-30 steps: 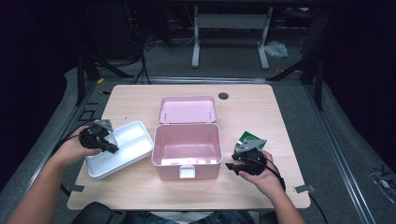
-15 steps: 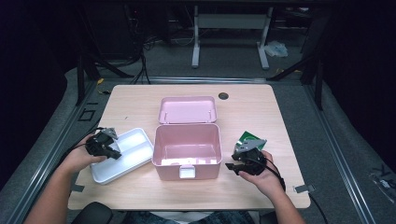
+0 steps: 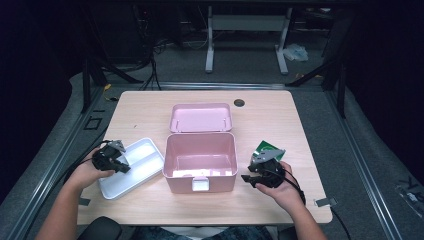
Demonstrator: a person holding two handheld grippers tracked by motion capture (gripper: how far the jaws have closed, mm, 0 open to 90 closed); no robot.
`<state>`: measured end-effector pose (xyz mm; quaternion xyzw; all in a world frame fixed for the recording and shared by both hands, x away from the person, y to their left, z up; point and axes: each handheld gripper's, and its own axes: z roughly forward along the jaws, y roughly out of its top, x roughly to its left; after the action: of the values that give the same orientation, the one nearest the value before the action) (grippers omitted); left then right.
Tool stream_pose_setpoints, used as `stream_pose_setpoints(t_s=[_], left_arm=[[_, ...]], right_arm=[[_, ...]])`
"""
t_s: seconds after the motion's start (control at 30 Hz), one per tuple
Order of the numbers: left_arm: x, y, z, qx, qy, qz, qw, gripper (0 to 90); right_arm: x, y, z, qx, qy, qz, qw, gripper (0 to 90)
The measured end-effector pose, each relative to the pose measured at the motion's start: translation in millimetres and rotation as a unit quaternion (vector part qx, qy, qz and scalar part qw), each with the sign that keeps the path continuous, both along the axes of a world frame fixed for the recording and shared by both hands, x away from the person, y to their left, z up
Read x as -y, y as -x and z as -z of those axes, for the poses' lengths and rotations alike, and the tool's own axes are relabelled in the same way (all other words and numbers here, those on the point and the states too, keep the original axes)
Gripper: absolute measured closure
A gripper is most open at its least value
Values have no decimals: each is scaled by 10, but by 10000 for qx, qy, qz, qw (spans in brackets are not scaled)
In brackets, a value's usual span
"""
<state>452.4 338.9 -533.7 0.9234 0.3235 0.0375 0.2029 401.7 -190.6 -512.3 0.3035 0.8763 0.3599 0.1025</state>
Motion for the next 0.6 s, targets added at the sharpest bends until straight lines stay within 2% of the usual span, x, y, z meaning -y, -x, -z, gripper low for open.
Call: stream_pose_setpoints(t_s=[0.07,0.13,0.3,0.4,0.47,0.6], left_arm=[[-5,1,0,4,32,-35,10000,878],[-29,21,-17,65,129,-152,9998,788],[-54,73,-89,125,281,-242,9992,717],[-59,106,-142,250,267,-304,9989,631],[-64,120,-185,304,334,-343,9984,592],[-38,140,-243,351,394,-298,9982,552]], right_arm=[[-1,0,0,8,5,-9,10000,543],[-3,0,1,0,16,-26,10000,540],[2,-5,-13,-31,20,-40,10000,518],[-6,1,-43,-40,54,-53,10000,472],[-10,0,-74,-41,72,-64,9999,436],[-17,-12,-143,-78,102,-66,9999,392]])
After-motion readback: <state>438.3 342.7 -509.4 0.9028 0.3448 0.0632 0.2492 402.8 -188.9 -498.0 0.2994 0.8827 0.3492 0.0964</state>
